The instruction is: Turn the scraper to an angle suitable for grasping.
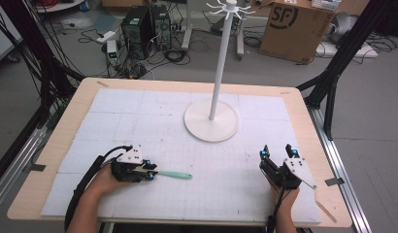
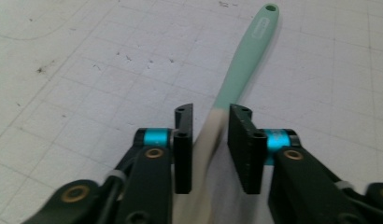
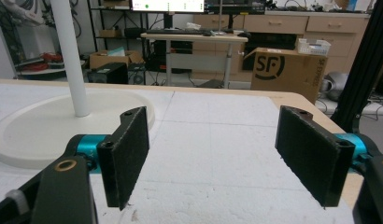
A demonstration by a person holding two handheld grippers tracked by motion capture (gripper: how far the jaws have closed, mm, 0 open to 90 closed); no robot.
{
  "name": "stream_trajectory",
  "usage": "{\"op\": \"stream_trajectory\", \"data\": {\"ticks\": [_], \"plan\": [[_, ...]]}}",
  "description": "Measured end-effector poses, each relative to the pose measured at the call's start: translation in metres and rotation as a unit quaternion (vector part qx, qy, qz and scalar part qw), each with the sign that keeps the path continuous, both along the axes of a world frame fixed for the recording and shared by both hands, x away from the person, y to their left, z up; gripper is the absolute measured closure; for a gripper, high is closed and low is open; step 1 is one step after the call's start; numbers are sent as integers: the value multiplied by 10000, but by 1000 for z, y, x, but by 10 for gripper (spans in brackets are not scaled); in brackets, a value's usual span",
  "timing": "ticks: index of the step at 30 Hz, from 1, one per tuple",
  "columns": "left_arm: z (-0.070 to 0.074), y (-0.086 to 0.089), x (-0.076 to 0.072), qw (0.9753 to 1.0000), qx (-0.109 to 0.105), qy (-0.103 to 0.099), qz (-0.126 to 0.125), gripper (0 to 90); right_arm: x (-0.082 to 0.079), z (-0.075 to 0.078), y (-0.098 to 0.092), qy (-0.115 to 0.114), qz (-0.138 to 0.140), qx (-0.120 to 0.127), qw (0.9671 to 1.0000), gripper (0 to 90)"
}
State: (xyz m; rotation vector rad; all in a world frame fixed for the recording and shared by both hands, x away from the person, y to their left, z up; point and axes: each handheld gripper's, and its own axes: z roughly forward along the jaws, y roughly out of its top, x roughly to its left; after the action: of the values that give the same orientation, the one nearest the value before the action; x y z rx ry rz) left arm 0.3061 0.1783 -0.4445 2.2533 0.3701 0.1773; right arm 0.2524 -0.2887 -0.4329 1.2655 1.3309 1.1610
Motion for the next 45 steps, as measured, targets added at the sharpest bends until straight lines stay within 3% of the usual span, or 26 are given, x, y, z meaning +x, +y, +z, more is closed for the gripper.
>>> {"op": "stream_trajectory", "data": {"ticks": [14,17,21,23,25,30,38,45], "plan": [[0,-3,-2,9999,-89,51,12,788,0,0,0,-7,6,-16,10000,250],[0,-4,-3,10000,-58,-31,-18,788,0,0,0,-1,10,-19,10000,250],[0,-4,-4,10000,-6,-43,-7,765,0,0,0,-7,5,-27,10000,250],[-1,-4,-3,9999,9,-76,93,683,0,0,0,3,21,-39,10000,250],[-1,-4,-2,9999,-6,-45,122,680,0,0,0,4,18,-48,10000,250],[-1,-4,-3,10000,-18,10,-6,771,1,0,0,13,8,-48,10000,250],[-1,-2,0,9996,-149,230,-9,790,1,0,0,12,4,-61,10000,250],[-1,-2,-1,9998,-111,159,87,800,1,0,0,8,8,-75,10000,250]]}}
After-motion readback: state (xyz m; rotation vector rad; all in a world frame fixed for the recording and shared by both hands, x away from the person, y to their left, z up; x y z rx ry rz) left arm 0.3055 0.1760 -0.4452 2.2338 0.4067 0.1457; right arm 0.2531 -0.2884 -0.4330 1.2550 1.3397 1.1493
